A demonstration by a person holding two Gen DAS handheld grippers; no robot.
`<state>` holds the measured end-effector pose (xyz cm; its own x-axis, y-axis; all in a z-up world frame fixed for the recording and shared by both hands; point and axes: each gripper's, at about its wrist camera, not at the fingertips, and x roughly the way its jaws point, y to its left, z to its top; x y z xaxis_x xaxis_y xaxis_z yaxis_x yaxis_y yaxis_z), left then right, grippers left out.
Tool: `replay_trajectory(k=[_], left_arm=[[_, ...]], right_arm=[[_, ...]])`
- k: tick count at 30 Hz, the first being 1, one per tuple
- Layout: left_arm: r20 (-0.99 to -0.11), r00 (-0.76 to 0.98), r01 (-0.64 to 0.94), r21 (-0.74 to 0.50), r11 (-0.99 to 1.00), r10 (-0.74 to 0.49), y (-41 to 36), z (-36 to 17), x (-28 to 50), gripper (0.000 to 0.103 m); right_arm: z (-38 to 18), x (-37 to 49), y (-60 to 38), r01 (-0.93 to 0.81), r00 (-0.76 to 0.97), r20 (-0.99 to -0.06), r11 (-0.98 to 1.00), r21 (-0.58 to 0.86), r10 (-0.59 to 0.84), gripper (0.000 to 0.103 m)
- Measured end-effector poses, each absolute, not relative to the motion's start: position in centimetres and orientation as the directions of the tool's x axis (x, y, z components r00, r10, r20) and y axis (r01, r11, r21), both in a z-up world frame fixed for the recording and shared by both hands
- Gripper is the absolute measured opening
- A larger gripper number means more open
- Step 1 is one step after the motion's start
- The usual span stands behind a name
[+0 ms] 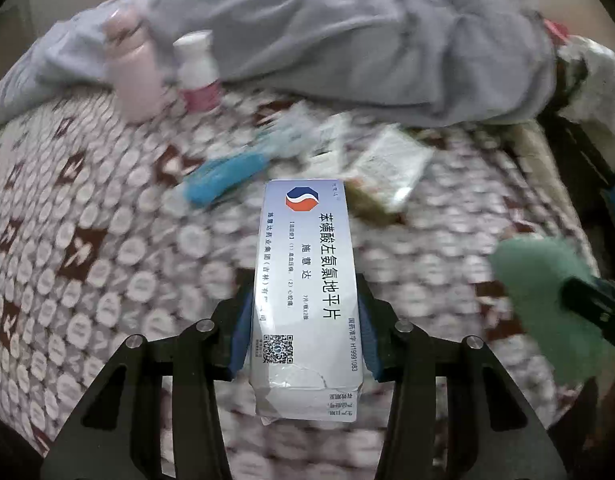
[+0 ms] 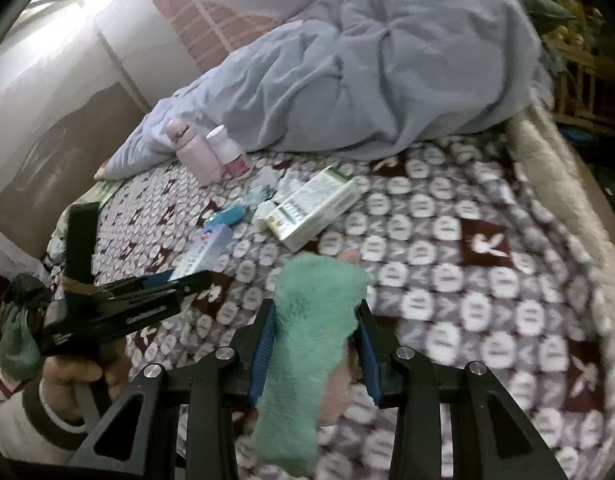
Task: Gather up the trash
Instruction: 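Grasp the white medicine box with the left gripper while the right holds the towel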
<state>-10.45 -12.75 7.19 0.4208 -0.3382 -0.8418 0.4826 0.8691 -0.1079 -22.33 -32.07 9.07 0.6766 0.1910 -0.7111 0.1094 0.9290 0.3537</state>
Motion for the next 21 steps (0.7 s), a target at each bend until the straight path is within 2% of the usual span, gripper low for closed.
replay_trajectory(k=[5, 8, 10, 17, 21], left_arm=[[-0.822, 0.403, 0.556, -0.13, 0.821, -0.403, -17.1, 8.9, -13.1, 0.043], [-0.818, 0.406, 0.582, -0.113, 0.805, -0.408, -19.3, 9.1, -14.5, 0.044], [-0.817, 0.406, 0.581, -0.115, 0.805, -0.41, -19.7, 9.2, -14.9, 0.044], [-0.815, 0.46, 0.529, -0.067, 0.846, -0.352, -16.2, 9.7, -14.1, 0.044], [-0.816, 0.475, 0.487, -0.068, 0.871, -0.33, -14.0, 9.9, -13.0, 0.044]], right_arm=[[9.8, -25.0, -34.8, 0.153, 0.706, -0.69, 0.917, 0.368, 0.159, 0.037], [9.7, -25.9, -35.8, 0.18, 0.693, -0.709, 0.919, 0.351, 0.135, 0.037], [9.1, -26.3, -36.5, 0.185, 0.678, -0.715, 0.901, 0.392, 0.171, 0.037], [7.1, -24.8, -34.3, 0.148, 0.62, -0.741, 0.89, 0.432, 0.257, 0.038], [4.9, -22.4, -31.8, 0.124, 0.573, -0.762, 0.887, 0.445, 0.302, 0.047]])
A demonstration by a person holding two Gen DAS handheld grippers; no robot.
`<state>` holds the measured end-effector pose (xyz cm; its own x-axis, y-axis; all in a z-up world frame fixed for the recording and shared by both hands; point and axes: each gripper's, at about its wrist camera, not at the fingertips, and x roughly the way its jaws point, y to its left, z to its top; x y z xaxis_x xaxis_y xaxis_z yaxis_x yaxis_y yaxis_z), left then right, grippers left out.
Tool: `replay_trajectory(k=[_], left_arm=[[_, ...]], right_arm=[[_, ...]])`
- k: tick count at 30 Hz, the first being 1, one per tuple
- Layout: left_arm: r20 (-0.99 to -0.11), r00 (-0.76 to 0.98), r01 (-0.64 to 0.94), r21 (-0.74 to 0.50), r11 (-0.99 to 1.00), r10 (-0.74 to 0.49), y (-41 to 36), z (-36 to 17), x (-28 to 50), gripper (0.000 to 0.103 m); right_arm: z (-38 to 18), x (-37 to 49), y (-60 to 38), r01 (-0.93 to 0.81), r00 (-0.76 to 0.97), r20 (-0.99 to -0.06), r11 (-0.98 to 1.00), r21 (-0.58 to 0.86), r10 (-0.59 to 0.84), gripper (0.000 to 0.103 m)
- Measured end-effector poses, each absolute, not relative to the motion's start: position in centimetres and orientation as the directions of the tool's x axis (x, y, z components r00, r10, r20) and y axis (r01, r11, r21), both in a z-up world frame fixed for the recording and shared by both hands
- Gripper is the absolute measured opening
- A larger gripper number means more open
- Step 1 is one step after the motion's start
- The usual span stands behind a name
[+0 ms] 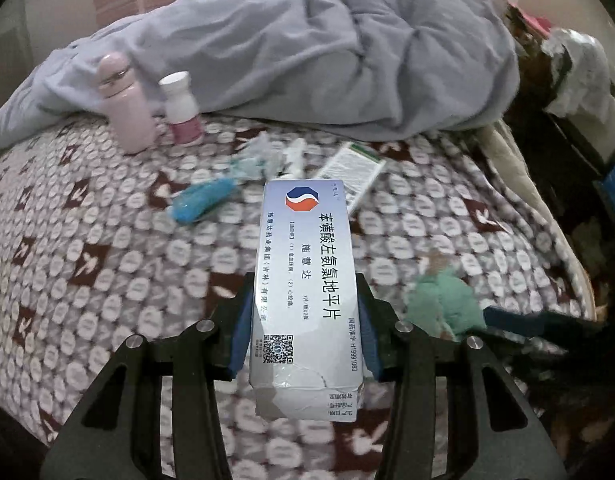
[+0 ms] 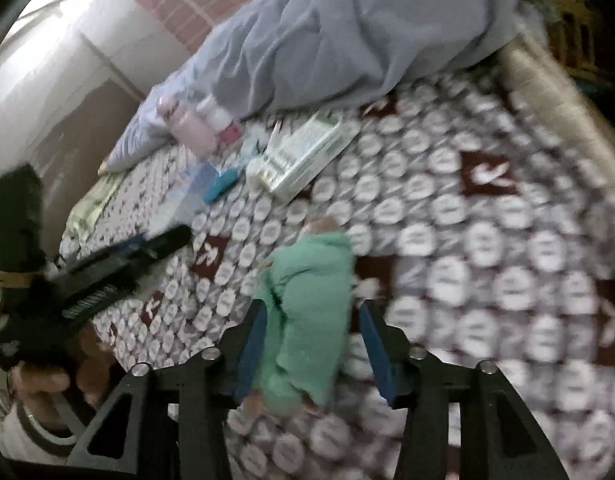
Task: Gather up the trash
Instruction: 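Carry towel and medicine box to the bucket and open both grippers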
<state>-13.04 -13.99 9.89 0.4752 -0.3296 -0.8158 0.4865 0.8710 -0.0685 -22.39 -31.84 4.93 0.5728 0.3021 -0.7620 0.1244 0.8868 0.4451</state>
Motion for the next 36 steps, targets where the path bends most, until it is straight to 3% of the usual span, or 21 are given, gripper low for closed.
replay_trajectory(k=[4, 6, 8, 23, 36], left_arm=[[-0.817, 0.473, 0.483, -0.075, 0.873, -0.332, -13.7, 9.7, -13.1, 0.044], [-0.816, 0.468, 0.494, -0.078, 0.866, -0.34, -14.3, 9.7, -13.4, 0.044], [-0.812, 0.463, 0.513, -0.082, 0.855, -0.355, -15.5, 9.8, -14.0, 0.044], [-0.772, 0.406, 0.675, -0.107, 0.73, -0.489, -27.5, 12.2, -19.3, 0.044], [-0.762, 0.335, 0.786, -0.097, 0.61, -0.553, -36.6, 13.0, -24.7, 0.043]], right_arm=[[3.1, -20.5, -29.6, 0.109, 0.536, -0.798, 0.915, 0.387, 0.274, 0.048], [2.8, -20.6, -29.7, 0.109, 0.548, -0.788, 0.91, 0.4, 0.281, 0.036], [3.2, -21.3, -30.3, 0.107, 0.57, -0.775, 0.911, 0.397, 0.271, 0.031], [10.3, -31.0, -41.4, 0.289, 0.725, -0.687, 0.883, 0.37, 0.05, 0.03], [12.0, -38.3, -48.5, 0.447, 0.735, -0.667, 0.829, 0.336, -0.126, 0.03]])
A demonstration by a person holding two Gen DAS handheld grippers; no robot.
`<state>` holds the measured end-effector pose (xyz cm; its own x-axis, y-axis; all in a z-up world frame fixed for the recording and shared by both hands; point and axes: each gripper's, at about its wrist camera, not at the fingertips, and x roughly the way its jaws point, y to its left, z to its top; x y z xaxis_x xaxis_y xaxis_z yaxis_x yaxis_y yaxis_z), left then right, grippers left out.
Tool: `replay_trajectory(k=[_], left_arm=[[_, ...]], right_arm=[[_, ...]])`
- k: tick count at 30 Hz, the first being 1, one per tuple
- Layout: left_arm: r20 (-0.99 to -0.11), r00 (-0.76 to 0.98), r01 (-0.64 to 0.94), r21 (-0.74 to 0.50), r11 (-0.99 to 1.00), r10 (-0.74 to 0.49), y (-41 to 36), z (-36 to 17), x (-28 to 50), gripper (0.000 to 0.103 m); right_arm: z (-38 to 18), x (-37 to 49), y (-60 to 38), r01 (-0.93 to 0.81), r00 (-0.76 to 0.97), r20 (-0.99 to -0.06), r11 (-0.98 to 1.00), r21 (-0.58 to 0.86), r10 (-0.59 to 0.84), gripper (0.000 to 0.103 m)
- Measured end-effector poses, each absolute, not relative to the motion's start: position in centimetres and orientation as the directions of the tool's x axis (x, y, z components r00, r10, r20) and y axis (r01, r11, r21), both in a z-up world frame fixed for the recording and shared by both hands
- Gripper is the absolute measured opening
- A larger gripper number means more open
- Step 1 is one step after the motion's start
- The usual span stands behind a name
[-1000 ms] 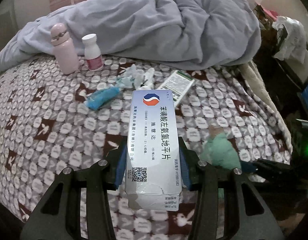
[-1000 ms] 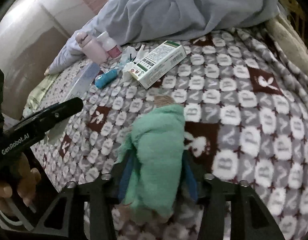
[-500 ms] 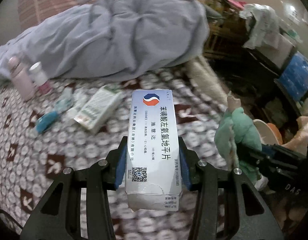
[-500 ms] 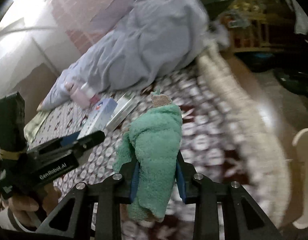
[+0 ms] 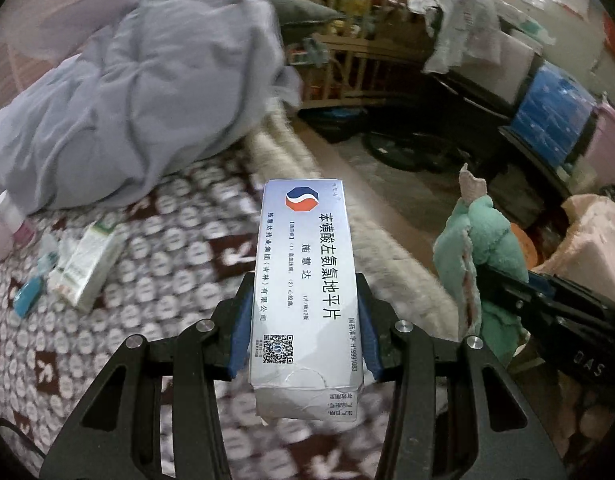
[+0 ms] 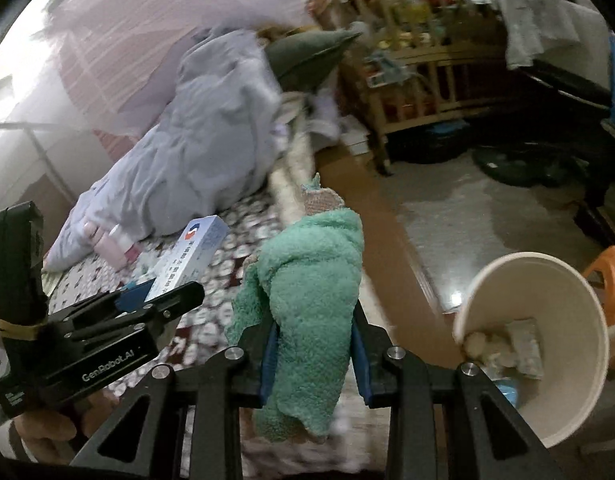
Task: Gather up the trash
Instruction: 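Carry towel and medicine box to the bucket and open both grippers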
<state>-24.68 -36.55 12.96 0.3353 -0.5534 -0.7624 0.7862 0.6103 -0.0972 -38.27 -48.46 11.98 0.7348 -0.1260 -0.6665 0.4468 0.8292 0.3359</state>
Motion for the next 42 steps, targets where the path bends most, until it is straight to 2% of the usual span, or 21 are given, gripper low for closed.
replay_trajectory(k=[18, 34, 37, 40, 42], left_arm=[[-0.791, 0.181, 0.892, -0.119, 0.436, -0.585, -47.0, 10.8, -31.7, 0.043], [-0.787, 0.048, 0.917, -0.208, 0.339, -0.615, -51.5, 9.5, -34.2, 0.044], [-0.782, 0.037, 0.917, -0.221, 0.332, -0.622, -51.6, 9.4, -34.4, 0.045], [-0.779, 0.023, 0.919, -0.231, 0.32, -0.627, -51.7, 9.5, -34.5, 0.046], [-0.772, 0.026, 0.92, -0.23, 0.318, -0.635, -51.5, 9.6, -34.5, 0.054]], right_arm=[[8.7, -47.9, -57.9, 0.672, 0.629, -0.723, 0.668, 0.32, -0.286, 0.03], [5.5, -50.3, -61.4, 0.759, 0.546, -0.777, 0.579, 0.299, -0.314, 0.03], [5.1, -50.1, -61.6, 0.777, 0.512, -0.794, 0.57, 0.266, -0.327, 0.031], [4.9, -50.2, -61.7, 0.791, 0.493, -0.802, 0.559, 0.251, -0.337, 0.037], [4.8, -50.3, -61.8, 0.792, 0.5, -0.797, 0.552, 0.261, -0.339, 0.038]])
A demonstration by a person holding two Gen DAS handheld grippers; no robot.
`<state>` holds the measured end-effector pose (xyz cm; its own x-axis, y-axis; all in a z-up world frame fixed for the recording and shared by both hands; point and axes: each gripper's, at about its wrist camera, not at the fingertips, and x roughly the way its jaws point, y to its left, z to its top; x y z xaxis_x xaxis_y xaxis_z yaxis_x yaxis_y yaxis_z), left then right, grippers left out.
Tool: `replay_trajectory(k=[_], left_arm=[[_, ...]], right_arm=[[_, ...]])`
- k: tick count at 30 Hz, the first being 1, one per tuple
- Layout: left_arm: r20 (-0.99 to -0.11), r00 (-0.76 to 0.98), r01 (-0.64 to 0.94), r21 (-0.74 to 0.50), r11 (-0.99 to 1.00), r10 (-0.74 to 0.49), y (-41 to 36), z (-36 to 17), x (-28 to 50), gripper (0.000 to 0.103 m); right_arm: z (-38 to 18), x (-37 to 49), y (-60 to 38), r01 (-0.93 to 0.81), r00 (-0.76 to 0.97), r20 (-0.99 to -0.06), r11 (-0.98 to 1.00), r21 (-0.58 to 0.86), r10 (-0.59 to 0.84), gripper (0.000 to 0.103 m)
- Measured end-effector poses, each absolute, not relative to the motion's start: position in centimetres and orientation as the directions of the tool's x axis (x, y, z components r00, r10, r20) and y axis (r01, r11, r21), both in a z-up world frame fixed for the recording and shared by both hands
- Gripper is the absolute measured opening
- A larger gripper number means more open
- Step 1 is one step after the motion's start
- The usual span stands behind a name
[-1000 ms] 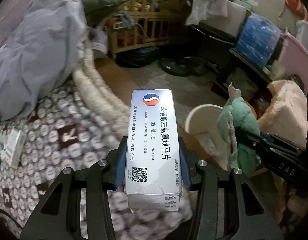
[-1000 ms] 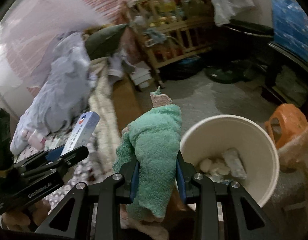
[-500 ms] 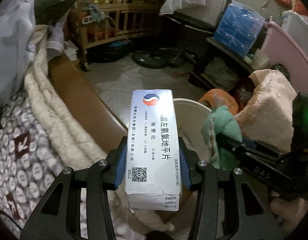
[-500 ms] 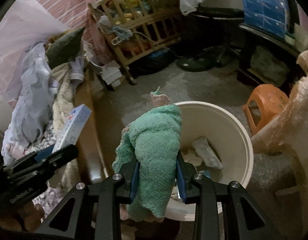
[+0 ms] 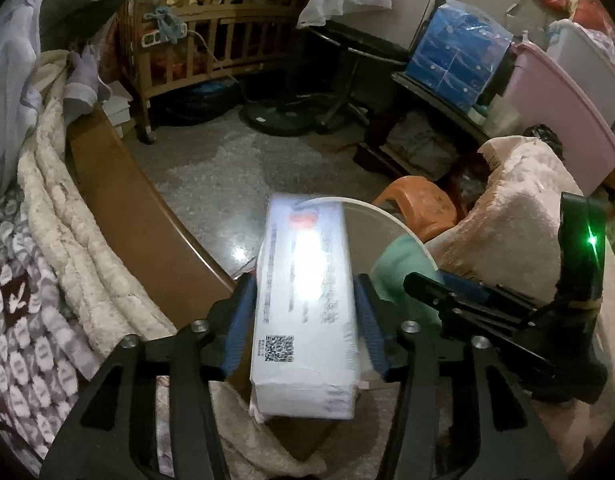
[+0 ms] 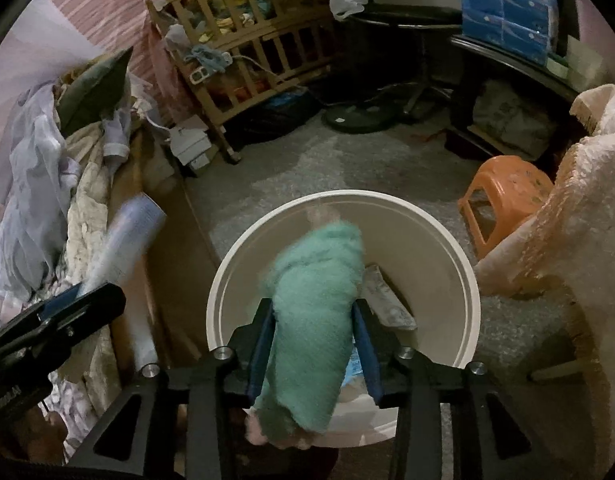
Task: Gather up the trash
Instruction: 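Carry towel and medicine box to the bucket and open both grippers, then return both tools to the remaining items on the bed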
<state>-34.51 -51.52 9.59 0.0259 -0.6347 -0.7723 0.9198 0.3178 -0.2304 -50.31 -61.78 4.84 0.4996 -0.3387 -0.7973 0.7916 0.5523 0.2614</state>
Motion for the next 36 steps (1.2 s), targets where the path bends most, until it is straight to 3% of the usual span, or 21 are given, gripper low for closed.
replay_trajectory(k=[10, 36], left_arm=[[-0.772, 0.037, 0.909, -0.238, 0.343, -0.634, -50.5, 9.9, -33.4, 0.056], [-0.77, 0.341, 0.781, -0.088, 0.619, -0.54, -39.3, 10.3, -25.3, 0.056]], right_arm=[[4.8, -49.9, -61.3, 0.788, 0.503, -0.8, 0.553, 0.269, -0.327, 0.039], [7.3, -41.4, -53.0, 0.64, 0.582, -0.776, 0.725, 0.253, -0.243, 0.042]])
